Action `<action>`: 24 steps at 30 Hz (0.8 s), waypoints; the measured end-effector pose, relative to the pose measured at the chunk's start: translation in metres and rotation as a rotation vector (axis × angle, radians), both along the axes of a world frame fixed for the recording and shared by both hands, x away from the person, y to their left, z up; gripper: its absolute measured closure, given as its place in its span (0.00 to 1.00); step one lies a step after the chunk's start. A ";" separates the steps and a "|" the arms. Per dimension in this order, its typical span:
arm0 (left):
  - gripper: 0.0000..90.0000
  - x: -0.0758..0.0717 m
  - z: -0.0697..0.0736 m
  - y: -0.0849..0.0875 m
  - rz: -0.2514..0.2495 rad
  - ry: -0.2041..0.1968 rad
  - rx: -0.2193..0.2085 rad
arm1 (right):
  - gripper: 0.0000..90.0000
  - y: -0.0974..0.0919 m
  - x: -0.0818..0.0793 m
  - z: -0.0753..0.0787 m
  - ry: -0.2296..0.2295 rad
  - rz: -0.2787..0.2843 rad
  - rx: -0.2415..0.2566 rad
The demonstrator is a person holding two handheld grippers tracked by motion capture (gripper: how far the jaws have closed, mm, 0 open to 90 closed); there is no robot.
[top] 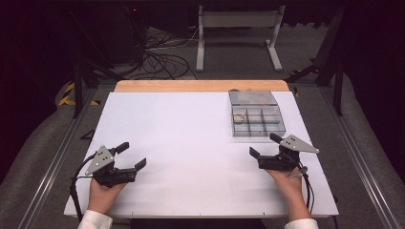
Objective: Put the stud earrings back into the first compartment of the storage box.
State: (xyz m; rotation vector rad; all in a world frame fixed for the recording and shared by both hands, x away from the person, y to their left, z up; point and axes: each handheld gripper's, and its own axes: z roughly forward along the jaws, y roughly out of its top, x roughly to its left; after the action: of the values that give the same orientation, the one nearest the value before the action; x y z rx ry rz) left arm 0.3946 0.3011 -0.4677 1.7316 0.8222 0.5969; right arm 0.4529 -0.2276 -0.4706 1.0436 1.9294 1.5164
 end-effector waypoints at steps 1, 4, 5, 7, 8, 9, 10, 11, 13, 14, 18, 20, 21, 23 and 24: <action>0.12 0.000 0.000 0.000 0.001 0.000 -0.001 | 0.00 -0.001 -0.001 0.000 -0.006 -0.001 0.000; 0.12 0.000 0.000 0.001 0.001 -0.001 0.000 | 0.00 -0.005 -0.003 -0.001 -0.006 -0.008 0.000; 0.12 0.000 -0.001 0.001 0.002 -0.002 0.000 | 0.00 -0.006 -0.004 -0.001 -0.005 -0.010 0.000; 0.12 0.000 -0.001 0.001 0.003 -0.002 0.001 | 0.00 -0.009 -0.007 -0.002 -0.005 -0.016 0.001; 0.12 0.000 0.000 0.001 0.002 -0.001 0.000 | 0.00 -0.010 -0.008 -0.002 -0.005 -0.016 0.006; 0.12 0.000 0.000 0.001 0.003 0.003 -0.001 | 0.00 -0.012 -0.009 -0.002 -0.006 -0.018 0.011; 0.12 0.000 0.000 0.002 0.000 0.003 0.002 | 0.00 -0.013 -0.010 -0.002 -0.008 -0.022 0.013; 0.12 0.000 0.000 0.002 0.001 0.001 0.000 | 0.00 -0.015 -0.011 -0.002 -0.006 -0.026 0.016; 0.12 -0.001 0.000 0.002 0.000 0.002 0.001 | 0.00 -0.018 -0.013 -0.003 -0.008 -0.032 0.020; 0.12 -0.001 0.000 0.002 0.001 -0.001 -0.001 | 0.00 -0.020 -0.015 -0.003 -0.007 -0.036 0.023; 0.12 -0.001 0.000 0.002 0.000 -0.002 -0.001 | 0.00 -0.028 -0.019 -0.004 -0.006 -0.048 0.035; 0.12 -0.001 0.000 0.002 -0.003 0.000 0.003 | 0.00 -0.031 -0.021 -0.005 -0.008 -0.053 0.039; 0.12 -0.001 0.000 0.002 -0.004 -0.002 0.006 | 0.00 -0.032 -0.022 -0.005 -0.005 -0.054 0.039; 0.12 -0.001 0.000 0.002 -0.006 -0.006 0.012 | 0.00 -0.034 -0.023 -0.006 0.004 -0.061 0.027; 0.12 -0.001 0.000 0.002 -0.007 -0.003 0.011 | 0.00 -0.035 -0.024 -0.007 0.003 -0.063 0.025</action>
State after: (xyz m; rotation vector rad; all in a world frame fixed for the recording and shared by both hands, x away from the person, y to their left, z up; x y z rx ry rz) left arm 0.3936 0.3028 -0.4677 1.7422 0.8121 0.6005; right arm 0.4290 -0.2626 -0.4771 1.1079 1.8666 1.5082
